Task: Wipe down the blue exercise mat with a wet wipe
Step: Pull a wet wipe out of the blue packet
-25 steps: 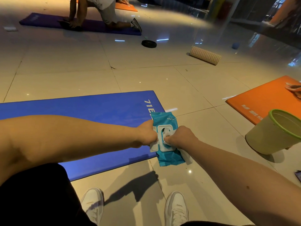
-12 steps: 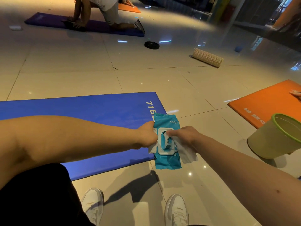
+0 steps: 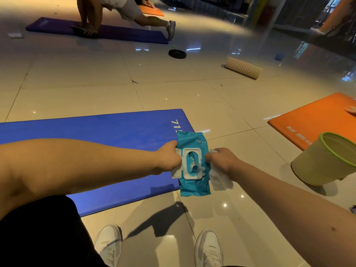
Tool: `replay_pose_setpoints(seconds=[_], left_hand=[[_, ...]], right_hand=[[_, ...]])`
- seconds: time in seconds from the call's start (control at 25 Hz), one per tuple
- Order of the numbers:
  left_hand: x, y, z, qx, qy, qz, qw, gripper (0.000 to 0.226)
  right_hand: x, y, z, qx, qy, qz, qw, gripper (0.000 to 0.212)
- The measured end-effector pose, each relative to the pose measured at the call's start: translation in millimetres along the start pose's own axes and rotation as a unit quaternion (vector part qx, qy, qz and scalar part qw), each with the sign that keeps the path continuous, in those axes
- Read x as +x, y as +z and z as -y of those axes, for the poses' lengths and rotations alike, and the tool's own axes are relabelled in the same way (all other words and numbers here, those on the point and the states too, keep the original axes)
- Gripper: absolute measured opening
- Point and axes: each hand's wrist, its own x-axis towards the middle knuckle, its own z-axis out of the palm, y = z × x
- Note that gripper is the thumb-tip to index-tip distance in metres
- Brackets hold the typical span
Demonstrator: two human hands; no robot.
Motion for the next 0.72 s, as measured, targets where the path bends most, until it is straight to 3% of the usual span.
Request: replay_pose_setpoints(seconds=[0.12, 0.24, 0.32, 0.48, 0.6, 0.72], left_hand=[[0.6, 0.4, 0.2, -0.018, -0.002, -0.004, 1.000, 0.038], [1.4, 0.9, 0.5, -0.038, -0.008, -0.020, 0.999, 0.033], [0.4, 1.9, -0.3, -0.045, -0.009, -0.018, 0.999, 0.030], [-1.9, 1.8, -3.1, -0.040, 0.004, 0.010, 0.999, 0.037], [-7.8, 1.5, -11.8, -0.119, -0.004, 0.042, 0.992, 0.012], [-2.5, -3.7, -10.5, -0.246, -0.058, 0.039, 0.967, 0.032]], right_hand=[[-1.7, -4.3, -2.2, -0.015, -0.027, -0.010, 0.999, 0.013], [-5.5, -2.8, -1.6, -0.056, -0.056, 0.066, 0.995, 0.043], [-3.8, 2.3, -4.3, -0.068, -0.057, 0.075, 0.993, 0.057], [3.2, 10.9, -6.3, -0.078, -0.050, -0.043, 0.995, 0.052], [1.9, 11.2, -3.4, -0.064, -0.028, -0.066, 0.995, 0.047], [0.0, 12.0, -2.0, -0.035, -0.005, -0.061, 0.998, 0.047]])
